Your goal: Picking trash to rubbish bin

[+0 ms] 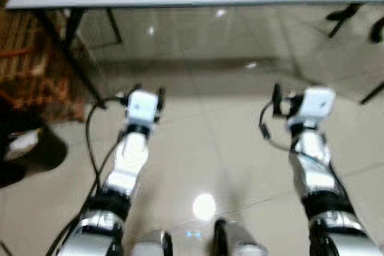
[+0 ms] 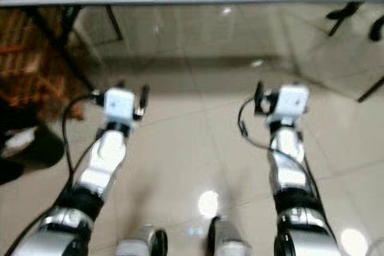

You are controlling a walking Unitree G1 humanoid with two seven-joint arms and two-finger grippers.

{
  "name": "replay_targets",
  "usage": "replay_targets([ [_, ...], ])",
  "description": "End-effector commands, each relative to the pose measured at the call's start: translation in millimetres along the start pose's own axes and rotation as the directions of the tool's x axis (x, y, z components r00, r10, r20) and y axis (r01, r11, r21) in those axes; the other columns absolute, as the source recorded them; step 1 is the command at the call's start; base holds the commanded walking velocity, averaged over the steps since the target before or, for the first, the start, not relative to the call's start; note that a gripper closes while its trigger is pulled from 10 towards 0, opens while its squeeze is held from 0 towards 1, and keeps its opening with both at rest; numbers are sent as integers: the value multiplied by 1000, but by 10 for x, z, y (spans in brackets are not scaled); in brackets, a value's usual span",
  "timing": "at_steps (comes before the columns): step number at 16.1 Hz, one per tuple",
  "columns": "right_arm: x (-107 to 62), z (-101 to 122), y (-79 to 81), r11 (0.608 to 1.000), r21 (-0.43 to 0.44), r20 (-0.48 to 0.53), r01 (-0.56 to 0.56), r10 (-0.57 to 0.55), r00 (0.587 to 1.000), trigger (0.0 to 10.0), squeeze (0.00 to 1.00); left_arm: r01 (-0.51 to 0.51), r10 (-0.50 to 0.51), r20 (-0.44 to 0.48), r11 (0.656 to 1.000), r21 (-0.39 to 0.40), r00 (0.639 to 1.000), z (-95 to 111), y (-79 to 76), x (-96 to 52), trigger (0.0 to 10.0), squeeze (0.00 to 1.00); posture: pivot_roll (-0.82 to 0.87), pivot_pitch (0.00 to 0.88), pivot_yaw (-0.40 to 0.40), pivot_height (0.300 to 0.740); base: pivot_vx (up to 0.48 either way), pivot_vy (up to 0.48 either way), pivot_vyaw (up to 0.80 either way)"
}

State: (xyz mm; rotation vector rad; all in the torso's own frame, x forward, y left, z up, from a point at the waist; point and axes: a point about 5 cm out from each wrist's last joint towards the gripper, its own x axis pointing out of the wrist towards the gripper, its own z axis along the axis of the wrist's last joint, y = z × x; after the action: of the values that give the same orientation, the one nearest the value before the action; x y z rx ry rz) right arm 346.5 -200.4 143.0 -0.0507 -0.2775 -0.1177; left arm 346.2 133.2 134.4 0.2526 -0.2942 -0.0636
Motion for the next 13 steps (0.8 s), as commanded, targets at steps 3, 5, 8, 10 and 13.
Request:
replay_targets([
  [3, 48, 259, 123, 999, 33, 78, -23, 21, 997, 10000, 0, -38, 36, 66, 999, 30, 997, 194, 156, 44, 10000, 0, 3, 269, 25, 740, 310, 0, 0],
  [5, 78, 409, 125, 999, 29, 124, -24, 20, 992, 10000, 0, -42, 40, 107, 999, 24, 993, 317, 160, 71, 10000, 0, 1, 271, 25, 740, 313, 0, 0],
  [8, 84, 533, 159, 999, 31, 144, -37, 33, 989, 10000, 0, -51, 46, 156, 998, 22, 987, 495, 182, 120, 10000, 0, 1, 259, 23, 740, 319, 0, 0],
  [10, 78, 635, 181, 998, 46, 166, -39, 31, 986, 10000, 0, -42, 37, 167, 999, 25, 985, 564, 176, 130, 10000, 0, -1, 259, 26, 740, 322, 0, 0],
  [13, 72, 726, 201, 997, 57, 173, -43, 32, 984, 10000, 0, -34, 31, 171, 999, 19, 985, 631, 141, 127, 10000, 0, -3, 260, 24, 740, 322, 0, 0],
])
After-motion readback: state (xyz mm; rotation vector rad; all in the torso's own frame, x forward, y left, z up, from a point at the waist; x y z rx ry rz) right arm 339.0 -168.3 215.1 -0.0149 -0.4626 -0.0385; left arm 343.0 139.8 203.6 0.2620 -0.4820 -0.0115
